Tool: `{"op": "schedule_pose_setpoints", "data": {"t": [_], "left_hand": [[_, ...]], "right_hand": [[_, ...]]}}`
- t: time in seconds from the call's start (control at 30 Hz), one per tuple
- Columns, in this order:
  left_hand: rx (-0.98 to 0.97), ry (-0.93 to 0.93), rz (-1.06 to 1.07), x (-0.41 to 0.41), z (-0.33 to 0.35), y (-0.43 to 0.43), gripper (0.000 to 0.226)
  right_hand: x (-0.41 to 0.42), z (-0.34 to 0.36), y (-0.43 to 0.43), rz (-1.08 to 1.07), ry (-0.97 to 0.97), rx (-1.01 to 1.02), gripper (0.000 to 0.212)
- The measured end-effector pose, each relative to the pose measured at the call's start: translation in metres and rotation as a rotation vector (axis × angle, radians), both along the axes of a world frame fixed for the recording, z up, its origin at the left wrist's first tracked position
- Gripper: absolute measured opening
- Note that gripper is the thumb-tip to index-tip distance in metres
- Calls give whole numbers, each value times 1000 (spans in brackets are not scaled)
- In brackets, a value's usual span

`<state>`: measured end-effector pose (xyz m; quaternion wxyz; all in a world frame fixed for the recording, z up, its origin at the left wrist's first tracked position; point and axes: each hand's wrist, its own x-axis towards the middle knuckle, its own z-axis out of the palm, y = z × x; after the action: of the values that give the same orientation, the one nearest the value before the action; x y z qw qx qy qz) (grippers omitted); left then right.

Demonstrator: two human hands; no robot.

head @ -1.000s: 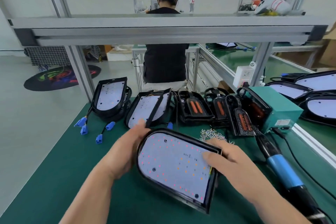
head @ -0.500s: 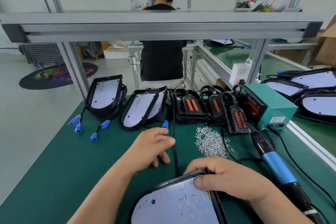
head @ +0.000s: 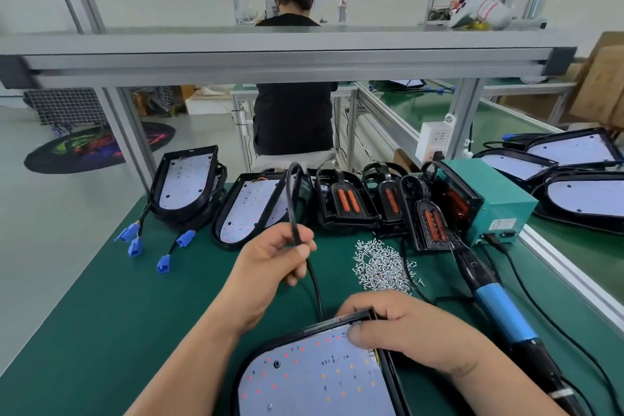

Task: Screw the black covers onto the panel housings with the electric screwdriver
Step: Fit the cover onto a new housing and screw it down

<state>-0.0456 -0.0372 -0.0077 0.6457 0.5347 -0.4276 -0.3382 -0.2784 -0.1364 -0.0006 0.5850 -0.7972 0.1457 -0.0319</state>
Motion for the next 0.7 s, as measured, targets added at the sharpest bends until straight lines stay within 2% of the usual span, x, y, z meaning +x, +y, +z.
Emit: {"op": "schedule_pose_setpoints", "data": {"t": [0.13,0.27,0.37,0.47,0.53,0.63,0.7], "left_hand": [[89,-98,31,10,3,7,15],[106,-226,54,7,2,10,44],[45,-365,8,2,2,14,30],[121,-517,-37,0,1,18,19],[178,-465,-39,-2,3,20,24],[160,-377,-58,-6,6,24,21],[126,-328,-54,-6,10,28,25]], "right_hand": [[1,1,0,-28,9,-15,17],[1,0,-2,-163,46,-99,20],[2,0,-3,-229,62,-181,27],[6,2,-7,-240,63,-246,20],[8,3,-9,-209,66,-260,16],[12,16,-15,-161,55,-276,28],[16,28,-20,-74,81,-375,30]]}}
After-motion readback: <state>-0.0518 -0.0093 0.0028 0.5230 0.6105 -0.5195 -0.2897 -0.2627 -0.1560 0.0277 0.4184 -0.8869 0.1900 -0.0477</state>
